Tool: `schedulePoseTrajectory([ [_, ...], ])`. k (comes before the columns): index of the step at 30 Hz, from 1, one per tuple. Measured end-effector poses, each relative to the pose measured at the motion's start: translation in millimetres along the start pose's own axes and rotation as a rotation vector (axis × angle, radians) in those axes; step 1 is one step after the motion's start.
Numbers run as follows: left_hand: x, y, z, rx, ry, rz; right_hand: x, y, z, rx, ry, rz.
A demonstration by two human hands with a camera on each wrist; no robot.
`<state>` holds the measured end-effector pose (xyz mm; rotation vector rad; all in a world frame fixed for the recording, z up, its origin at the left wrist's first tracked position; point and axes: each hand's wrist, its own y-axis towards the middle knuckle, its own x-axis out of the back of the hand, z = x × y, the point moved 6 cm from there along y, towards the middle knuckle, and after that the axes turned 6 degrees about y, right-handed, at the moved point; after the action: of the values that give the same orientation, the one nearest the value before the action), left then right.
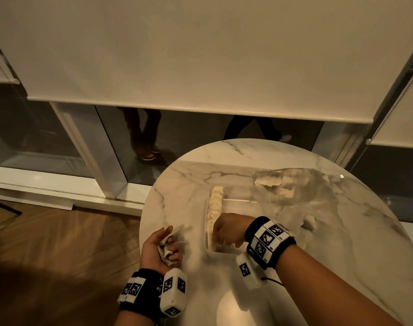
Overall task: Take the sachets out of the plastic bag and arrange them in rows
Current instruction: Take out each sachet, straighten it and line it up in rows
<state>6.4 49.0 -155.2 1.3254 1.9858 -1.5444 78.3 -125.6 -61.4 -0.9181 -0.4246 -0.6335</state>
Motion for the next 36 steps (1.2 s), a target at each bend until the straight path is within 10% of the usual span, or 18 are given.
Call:
schedulePoseTrajectory([
  [13,-44.7,-23.6,3.2,-0.084,0.144,0.121,27.6,-55.7,-42.4,0.304,0.645,-0.533],
  [24,-120.6,-52.9,47.2,-0.266,0.780,0.223,30.0,-82.2,-45.7,0.302,1.026,-0.470],
  [36,-130.4,-60.8,55.1,-0.332,0.929,0.266,25.9,-74.1,-57.8,0.281,1.069,-0.462],
])
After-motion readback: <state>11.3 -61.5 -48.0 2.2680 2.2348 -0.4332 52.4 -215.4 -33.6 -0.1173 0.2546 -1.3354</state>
